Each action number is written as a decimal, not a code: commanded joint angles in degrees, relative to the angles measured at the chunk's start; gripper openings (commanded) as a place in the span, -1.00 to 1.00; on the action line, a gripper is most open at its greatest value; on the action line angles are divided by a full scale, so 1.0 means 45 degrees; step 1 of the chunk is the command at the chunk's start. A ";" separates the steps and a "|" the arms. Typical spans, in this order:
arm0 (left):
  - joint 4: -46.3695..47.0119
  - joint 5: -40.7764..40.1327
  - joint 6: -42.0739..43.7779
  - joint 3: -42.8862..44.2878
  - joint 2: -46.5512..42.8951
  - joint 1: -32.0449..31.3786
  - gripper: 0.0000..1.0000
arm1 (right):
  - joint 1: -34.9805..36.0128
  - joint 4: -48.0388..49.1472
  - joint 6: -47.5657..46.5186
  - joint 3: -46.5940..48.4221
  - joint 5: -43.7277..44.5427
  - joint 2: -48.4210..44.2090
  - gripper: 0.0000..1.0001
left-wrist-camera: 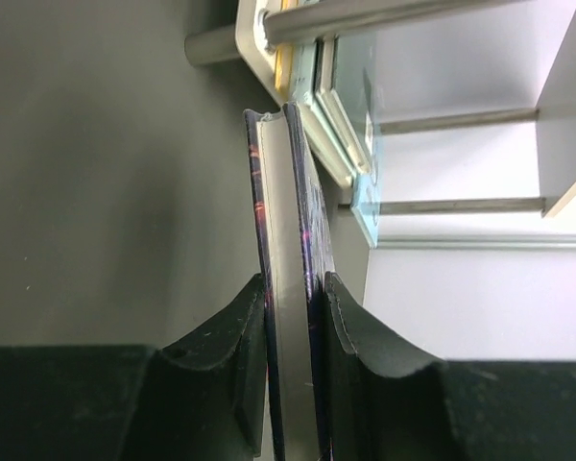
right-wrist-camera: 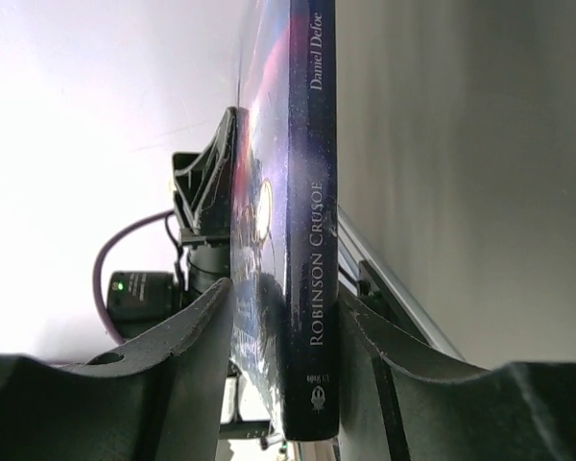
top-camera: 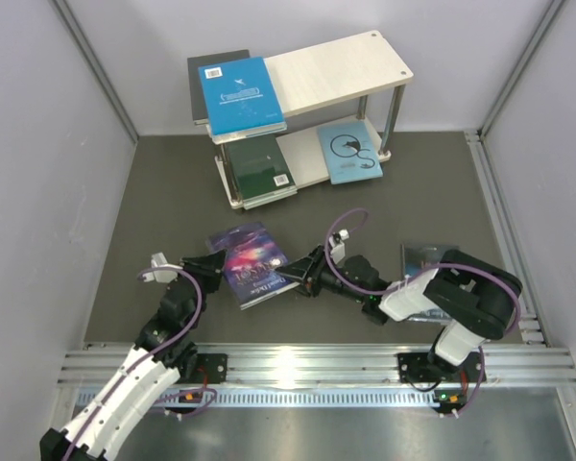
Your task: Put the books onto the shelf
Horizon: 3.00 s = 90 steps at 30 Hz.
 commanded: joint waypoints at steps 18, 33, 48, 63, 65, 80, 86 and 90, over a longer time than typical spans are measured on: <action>0.0003 -0.0038 0.2168 -0.0874 0.0125 -0.2234 -1.00 | -0.0083 0.1839 -0.2143 0.1798 -0.0310 -0.1741 -1.00; -0.0603 -0.0722 0.3088 -0.0677 -0.0403 -0.2214 0.95 | -0.0414 -1.4860 -0.7770 0.0780 0.4390 -1.4732 -1.00; 0.3948 0.0743 0.4260 -0.1947 0.1980 -0.2234 0.98 | -1.0412 -0.9048 -0.7325 0.3203 -0.4311 -0.9877 -1.00; 0.4807 0.0704 0.4299 -0.2299 0.2233 -0.2234 0.98 | -1.2076 0.0104 -0.2072 0.6228 -0.4630 -0.0289 -1.00; 0.5003 0.0743 0.4299 -0.2338 0.2312 -0.2215 0.98 | -1.2095 0.1213 -0.1660 0.7048 -0.4551 0.1293 -1.00; 0.5980 0.0763 0.4416 -0.2299 0.3308 -0.2234 0.98 | -1.2056 -0.1629 -0.2205 1.1523 -0.4979 0.5730 -1.00; 0.6039 0.0783 0.4416 -0.2260 0.3503 -0.2215 0.98 | -1.2076 -0.2802 -0.2770 1.1759 -0.4961 0.6122 -0.69; 0.6039 0.0802 0.4436 -0.2260 0.3504 -0.2215 0.98 | -1.2095 -0.2881 -0.2694 1.1349 -0.5019 0.6259 -0.20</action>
